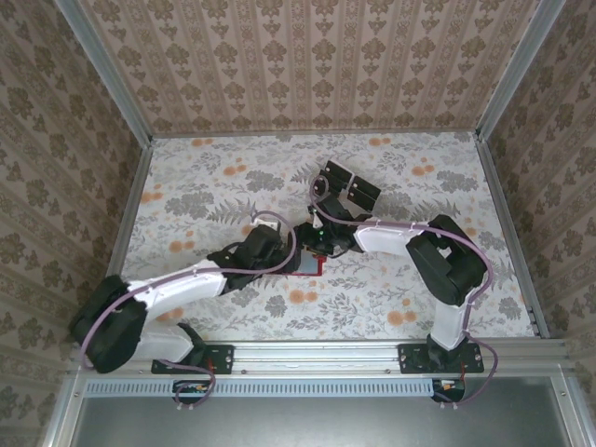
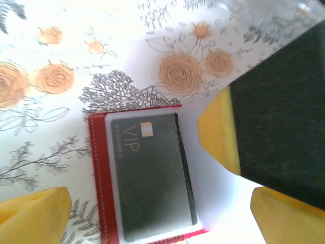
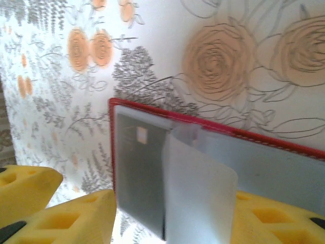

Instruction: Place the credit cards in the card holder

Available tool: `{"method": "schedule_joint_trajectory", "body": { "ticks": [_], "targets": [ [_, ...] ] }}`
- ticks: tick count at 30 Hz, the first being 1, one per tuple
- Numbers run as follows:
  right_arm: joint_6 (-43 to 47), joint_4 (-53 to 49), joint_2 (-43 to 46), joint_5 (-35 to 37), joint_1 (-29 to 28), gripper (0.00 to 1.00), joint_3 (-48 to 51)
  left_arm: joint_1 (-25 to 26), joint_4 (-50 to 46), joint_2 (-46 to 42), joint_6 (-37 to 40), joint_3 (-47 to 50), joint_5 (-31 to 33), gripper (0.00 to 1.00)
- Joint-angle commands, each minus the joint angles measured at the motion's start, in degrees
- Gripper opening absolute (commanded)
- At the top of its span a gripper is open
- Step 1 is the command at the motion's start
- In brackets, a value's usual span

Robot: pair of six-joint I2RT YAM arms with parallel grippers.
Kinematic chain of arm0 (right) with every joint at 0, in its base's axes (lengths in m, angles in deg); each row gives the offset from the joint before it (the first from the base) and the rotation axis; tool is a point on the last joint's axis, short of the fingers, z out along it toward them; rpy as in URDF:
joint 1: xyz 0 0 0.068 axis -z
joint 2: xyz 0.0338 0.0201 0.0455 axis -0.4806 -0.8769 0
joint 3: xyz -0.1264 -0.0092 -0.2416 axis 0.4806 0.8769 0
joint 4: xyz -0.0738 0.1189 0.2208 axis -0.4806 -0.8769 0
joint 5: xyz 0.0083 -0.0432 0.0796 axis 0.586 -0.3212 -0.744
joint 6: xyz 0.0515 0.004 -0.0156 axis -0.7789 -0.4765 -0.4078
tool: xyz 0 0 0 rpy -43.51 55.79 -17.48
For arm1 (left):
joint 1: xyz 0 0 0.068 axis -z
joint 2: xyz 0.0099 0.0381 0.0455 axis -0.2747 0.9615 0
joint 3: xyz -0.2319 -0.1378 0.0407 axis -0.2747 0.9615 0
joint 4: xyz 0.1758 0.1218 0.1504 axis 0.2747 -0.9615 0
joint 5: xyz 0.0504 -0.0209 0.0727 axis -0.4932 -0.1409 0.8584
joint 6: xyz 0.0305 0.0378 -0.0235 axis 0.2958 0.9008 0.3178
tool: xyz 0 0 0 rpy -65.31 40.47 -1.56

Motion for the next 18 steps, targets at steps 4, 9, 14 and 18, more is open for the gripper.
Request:
{"method": "schedule_joint_trajectory", "body": {
  "ticks": [4, 9, 14, 18],
  "targets": [
    [-0.34, -4.9, -2.14, 0.37, -3.01, 0.56, -5.73, -1.6, -5.69, -9.83, -4.41, 2.25, 4.41, 1.0],
    [-0.34, -7.09, -7.96, 2.09, -5.09, 0.56, -11.05, -3.08, -9.55, -16.93, -6.32, 4.66, 5.02, 1.0],
    [-0.46, -8.67, -12.45, 3.64, -6.32, 0.56, -14.45, -5.22, -12.29, -22.67, -7.43, 7.22, 4.04, 1.0],
    [-0.82, -9.14, -12.97, 3.73, -6.74, 0.56, -15.01, -6.71, -12.96, -25.1, -7.89, 8.89, 2.28, 1.0]
  ]
}}
